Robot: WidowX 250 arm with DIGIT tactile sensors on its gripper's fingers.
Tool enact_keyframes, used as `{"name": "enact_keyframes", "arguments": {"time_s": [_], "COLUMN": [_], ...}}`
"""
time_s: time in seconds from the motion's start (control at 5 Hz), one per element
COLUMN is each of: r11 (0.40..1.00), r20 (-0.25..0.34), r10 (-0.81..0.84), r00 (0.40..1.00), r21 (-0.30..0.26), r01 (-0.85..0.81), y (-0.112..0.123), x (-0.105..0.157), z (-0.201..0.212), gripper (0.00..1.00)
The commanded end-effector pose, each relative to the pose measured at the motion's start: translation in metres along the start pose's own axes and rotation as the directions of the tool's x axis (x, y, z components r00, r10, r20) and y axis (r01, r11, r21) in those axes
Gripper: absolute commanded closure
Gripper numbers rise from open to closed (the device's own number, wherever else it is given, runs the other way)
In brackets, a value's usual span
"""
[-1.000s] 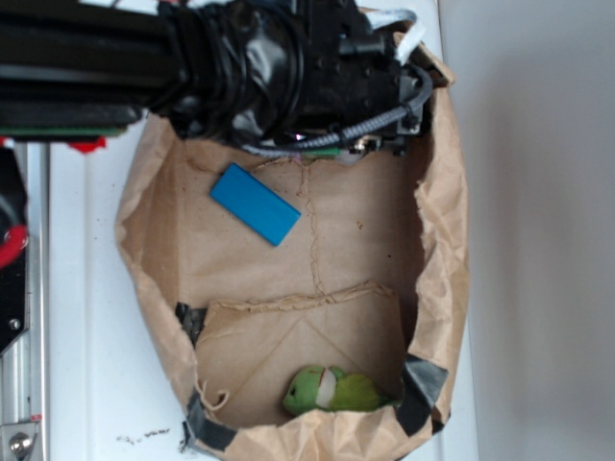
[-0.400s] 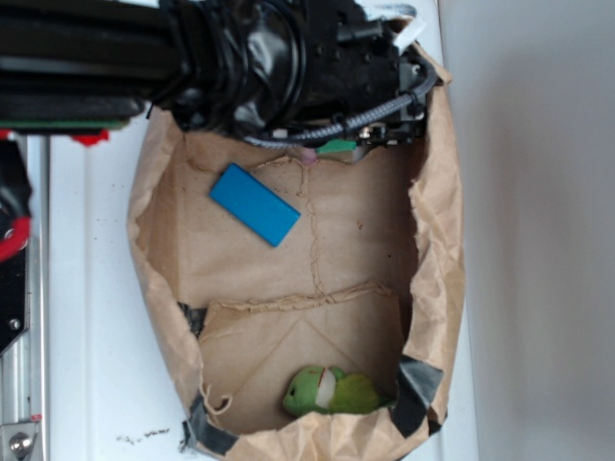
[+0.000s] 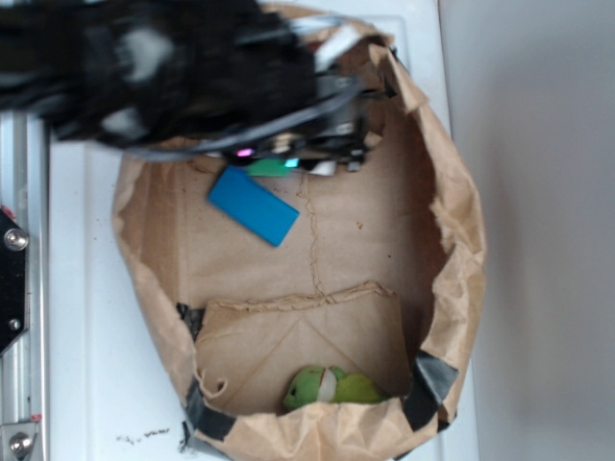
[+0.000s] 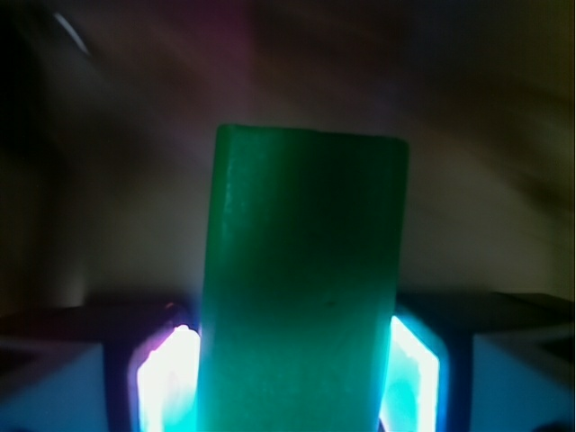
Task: Grab the green block.
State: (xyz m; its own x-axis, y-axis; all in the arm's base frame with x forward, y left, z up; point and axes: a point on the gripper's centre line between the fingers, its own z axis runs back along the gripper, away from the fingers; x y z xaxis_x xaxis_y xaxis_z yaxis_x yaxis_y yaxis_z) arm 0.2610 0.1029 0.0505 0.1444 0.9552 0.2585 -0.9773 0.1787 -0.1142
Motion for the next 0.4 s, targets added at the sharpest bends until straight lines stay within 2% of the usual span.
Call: {"name": "enact_keyframes", "arguments": {"time_s": [0.0,0.2], "r11": [0.977,0.908], "r20": [0.058,0.032], "r10": [-0.153,-0.372], "r00": [0.987,0.928], "r21": [-0.143,-0.196], "r01": [0.16,0.371], "y": [0.002,-0.003], "x": [-0.02,-0.034], "z": [0.083,0.111], "gripper": [1.0,1.0]}}
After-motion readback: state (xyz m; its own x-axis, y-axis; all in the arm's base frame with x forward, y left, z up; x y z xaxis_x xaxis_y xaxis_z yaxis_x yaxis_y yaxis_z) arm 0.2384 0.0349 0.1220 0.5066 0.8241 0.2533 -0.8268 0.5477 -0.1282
